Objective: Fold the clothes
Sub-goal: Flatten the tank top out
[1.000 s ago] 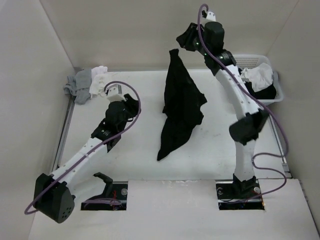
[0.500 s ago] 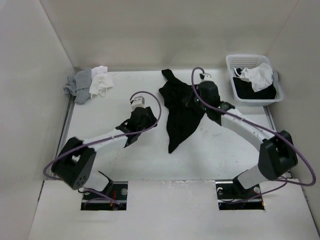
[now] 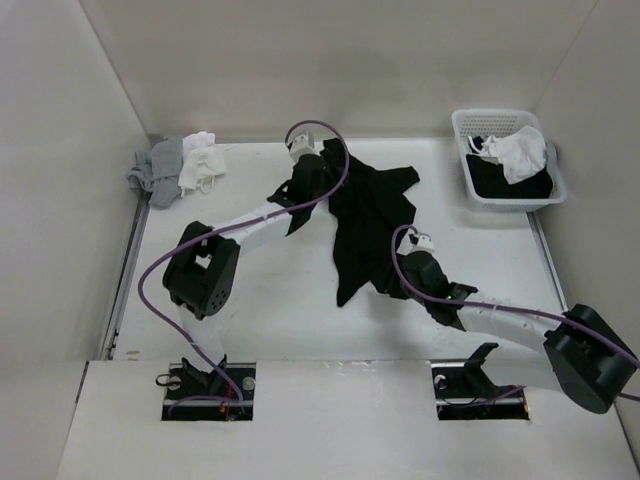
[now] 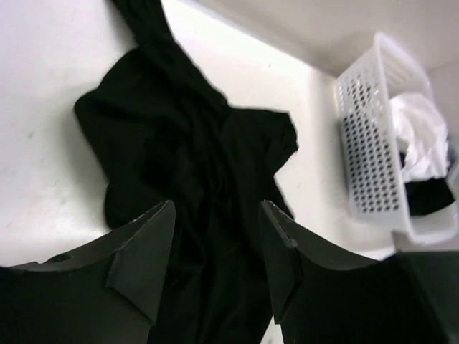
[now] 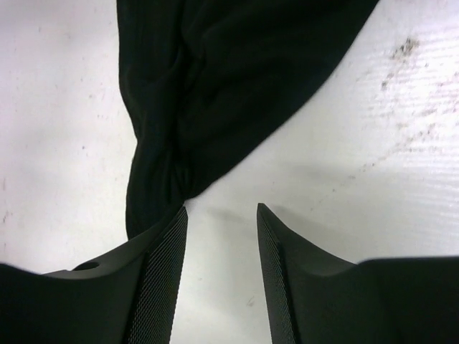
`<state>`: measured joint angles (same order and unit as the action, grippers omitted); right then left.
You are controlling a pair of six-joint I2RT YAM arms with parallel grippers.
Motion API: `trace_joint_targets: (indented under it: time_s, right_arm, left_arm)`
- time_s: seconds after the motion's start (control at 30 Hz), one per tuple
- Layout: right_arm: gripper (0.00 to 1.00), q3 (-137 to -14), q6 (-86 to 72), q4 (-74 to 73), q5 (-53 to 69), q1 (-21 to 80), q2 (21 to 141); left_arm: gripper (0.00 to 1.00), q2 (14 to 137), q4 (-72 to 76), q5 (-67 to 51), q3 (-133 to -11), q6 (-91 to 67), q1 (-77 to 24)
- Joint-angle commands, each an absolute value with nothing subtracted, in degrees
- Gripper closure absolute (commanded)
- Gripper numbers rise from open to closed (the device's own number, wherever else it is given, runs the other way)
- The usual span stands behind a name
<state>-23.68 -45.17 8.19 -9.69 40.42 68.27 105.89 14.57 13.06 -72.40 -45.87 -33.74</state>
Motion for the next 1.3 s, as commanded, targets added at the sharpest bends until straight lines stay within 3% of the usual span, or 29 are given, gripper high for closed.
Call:
trace_joint_targets:
  time_s: [0.0,0.17,0.47,0.53,0.63,0.7,0.8,0.83,0.97,1.27]
  right_arm:
    - [0.49,-22.2,-47.5,13.5,-12.7,41.4,66.2]
    - [0.42,-21.9,-47.5,13.7,-12.4,41.4,69.2]
    - [0.44,-27.5,-49.2,20.6,-10.7,39.3,83.7]
    - [0.52,-29.3,-49.8,21.5,-10.4,39.2,86.6]
    - [0.72,-31.1,-50.8,21.9,-10.6,38.6,89.7]
    - [0.88,-31.3,-51.6,22.3,-11.8,38.4,90.5]
    - [0.96,-30.0,-51.5,21.9,-14.1,37.8,88.8]
    - [0.97,-29.2,-51.4,21.5,-14.8,37.4,87.6]
    - [0.99,-25.9,-51.2,19.1,-15.7,35.3,80.3]
    - [0.99,-20.7,-47.6,2.6,-16.6,30.1,55.5]
  left_arm:
    - [0.51,111.4,6.9,11.5,-82.1,-50.1,-32.7]
    - [0.52,119.1,2.0,10.5,-90.7,-48.3,-32.3]
    - [0.5,126.5,-4.3,12.2,-100.0,-43.4,-31.8]
    - [0.49,127.5,-4.6,11.3,-101.1,-43.1,-32.1]
    - [0.52,128.8,-4.7,11.0,-102.7,-43.1,-32.1]
    - [0.63,129.2,-4.7,11.0,-103.5,-43.0,-31.9]
    - [0.83,127.9,-4.7,9.9,-103.2,-42.6,-31.9]
    - [0.91,126.6,-4.3,9.3,-102.4,-42.1,-31.9]
    - [1.0,118.3,-2.1,7.6,-95.5,-40.6,-32.3]
    - [1.0,83.4,5.3,9.4,-58.0,-35.7,-31.7]
